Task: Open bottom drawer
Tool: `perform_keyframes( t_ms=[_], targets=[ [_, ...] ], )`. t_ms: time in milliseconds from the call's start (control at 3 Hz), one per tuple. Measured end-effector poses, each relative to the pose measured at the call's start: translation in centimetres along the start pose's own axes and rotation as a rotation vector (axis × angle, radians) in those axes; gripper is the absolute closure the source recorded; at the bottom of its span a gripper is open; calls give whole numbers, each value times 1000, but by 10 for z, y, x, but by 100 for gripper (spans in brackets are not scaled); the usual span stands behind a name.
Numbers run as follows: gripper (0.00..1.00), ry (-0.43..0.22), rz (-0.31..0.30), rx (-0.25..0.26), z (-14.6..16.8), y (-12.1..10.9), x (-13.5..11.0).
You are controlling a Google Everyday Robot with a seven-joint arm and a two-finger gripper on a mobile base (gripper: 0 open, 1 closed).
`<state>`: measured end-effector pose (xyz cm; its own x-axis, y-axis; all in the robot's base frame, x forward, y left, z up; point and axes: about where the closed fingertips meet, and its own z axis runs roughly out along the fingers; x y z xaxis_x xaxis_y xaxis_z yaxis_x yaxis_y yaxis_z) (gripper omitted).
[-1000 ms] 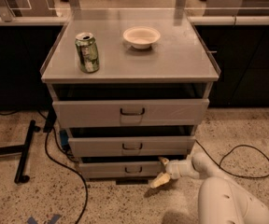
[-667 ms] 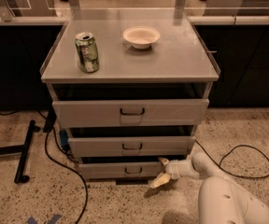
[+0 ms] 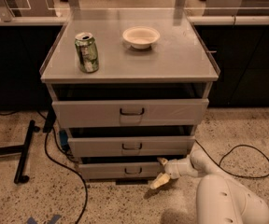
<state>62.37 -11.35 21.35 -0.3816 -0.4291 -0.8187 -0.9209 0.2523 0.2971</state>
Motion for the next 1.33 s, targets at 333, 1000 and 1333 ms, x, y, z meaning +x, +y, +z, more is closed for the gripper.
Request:
perform_keyframes(
  t_ms=[333,1000,1333],
  targets=[
    [0,56,-9,-17,-3,3,7],
    [0,123,-15,-31,-10,8,17],
    [19,124,-15,-31,-12,10,13]
  ],
)
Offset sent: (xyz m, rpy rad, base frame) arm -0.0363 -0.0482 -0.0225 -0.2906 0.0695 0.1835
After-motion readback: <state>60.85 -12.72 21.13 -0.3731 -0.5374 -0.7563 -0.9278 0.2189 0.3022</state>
